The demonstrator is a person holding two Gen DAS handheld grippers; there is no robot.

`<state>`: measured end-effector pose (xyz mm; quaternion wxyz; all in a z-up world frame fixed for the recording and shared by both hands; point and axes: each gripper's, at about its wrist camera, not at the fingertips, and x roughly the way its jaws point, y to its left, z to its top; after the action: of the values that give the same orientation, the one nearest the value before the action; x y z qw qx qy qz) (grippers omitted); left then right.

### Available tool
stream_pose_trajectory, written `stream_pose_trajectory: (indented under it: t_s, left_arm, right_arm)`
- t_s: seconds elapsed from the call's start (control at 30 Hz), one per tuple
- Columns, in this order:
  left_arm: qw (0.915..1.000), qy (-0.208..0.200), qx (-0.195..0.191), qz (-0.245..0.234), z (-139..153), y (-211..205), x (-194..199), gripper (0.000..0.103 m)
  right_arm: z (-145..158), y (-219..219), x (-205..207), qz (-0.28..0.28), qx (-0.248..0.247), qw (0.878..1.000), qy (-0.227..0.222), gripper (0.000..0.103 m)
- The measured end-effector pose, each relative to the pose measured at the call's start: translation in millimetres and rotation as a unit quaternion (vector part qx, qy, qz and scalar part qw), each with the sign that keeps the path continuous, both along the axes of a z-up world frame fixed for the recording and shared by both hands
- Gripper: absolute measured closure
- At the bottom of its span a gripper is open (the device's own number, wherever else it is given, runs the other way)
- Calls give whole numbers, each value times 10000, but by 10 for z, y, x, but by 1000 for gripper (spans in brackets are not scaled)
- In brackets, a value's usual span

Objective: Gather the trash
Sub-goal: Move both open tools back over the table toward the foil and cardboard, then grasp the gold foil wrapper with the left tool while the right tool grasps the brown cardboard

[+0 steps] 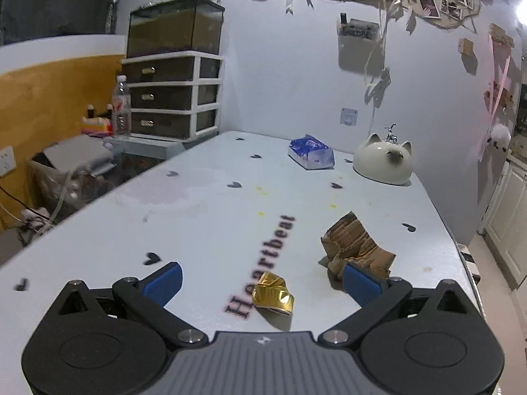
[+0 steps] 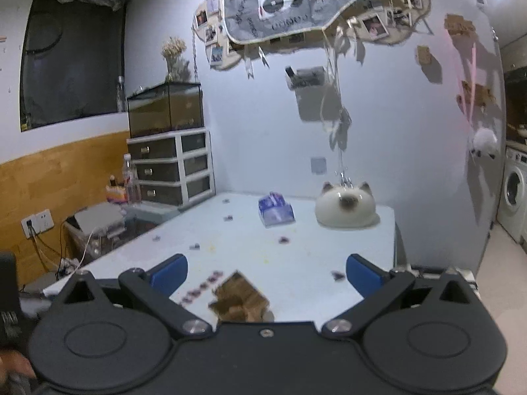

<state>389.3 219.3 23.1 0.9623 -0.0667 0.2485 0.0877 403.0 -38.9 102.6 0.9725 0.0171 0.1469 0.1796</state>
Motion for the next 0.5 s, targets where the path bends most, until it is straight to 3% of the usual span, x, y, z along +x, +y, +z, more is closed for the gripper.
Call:
stream_pose_trajectory:
  t_s: [0.1,0.3,0.5]
  left_arm:
    - [9998,93,-38,-195,-196,9,162,15]
    - [9977,337,201,-548,-533,9,360,25]
    - [9966,513,-141,-621,-736,128,448,38]
  right_arm:
    - [-61,73,168,-134,-65,9997,-186,0]
    - [-354,313,521,-49,-380,9993,26,0]
    - [-725,565,744,311,-365,9982,348,9]
